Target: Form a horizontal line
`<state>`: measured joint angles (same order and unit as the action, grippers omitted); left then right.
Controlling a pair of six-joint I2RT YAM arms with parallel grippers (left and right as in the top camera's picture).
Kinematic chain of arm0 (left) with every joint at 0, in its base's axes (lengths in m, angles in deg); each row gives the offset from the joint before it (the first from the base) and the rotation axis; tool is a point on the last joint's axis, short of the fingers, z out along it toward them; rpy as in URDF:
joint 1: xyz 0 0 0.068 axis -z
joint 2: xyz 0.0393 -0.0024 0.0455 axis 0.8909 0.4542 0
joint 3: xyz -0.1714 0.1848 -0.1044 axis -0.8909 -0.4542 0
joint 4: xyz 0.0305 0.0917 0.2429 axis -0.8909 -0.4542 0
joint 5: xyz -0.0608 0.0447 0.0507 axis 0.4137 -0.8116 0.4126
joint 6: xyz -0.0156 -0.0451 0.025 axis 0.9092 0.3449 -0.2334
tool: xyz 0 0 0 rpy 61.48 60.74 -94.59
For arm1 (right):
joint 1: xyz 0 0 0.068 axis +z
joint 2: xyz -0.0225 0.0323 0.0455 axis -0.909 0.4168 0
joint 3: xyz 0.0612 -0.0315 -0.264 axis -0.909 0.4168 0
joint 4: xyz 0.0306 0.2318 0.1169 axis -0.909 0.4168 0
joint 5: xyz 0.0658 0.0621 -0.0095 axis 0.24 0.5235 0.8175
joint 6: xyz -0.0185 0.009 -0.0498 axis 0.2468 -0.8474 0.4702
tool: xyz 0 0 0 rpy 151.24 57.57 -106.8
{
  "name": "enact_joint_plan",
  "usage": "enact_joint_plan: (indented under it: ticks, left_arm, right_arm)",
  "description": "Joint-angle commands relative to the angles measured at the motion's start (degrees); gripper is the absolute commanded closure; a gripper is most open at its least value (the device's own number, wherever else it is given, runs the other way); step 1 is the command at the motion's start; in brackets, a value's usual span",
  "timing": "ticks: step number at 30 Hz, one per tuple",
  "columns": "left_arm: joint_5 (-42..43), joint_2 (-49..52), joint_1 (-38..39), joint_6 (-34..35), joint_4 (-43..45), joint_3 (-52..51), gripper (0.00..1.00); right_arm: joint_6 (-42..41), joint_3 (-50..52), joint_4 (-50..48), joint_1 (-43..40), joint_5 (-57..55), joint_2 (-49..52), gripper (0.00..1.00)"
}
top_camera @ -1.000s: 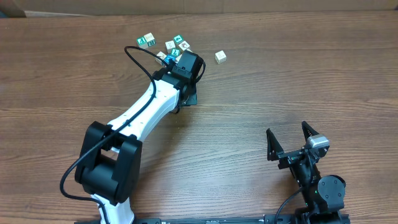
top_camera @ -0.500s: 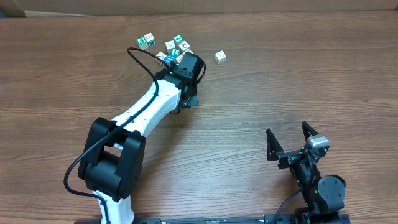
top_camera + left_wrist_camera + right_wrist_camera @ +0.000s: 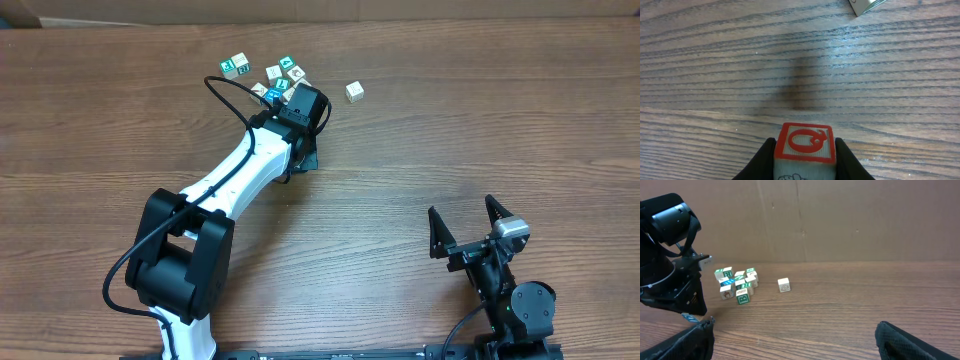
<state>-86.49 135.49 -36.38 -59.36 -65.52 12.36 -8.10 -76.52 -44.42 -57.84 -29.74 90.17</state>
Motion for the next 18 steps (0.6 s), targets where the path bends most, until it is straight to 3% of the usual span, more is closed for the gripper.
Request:
enact_joint_plan:
  ticks: [1,18]
  left_arm:
    - [0.39,0.94,0.0,-1.25,0.17,-0.2,0.95]
    - [0.44,0.94,0.02,-1.05,0.52,-0.2,0.94]
  right_arm:
    - [0.24,0.59,-0.2,-0.26,-0.35,-0.68,0.0]
    - [0.24,0.59,-0.2,-0.26,-0.35,-0.68,0.0]
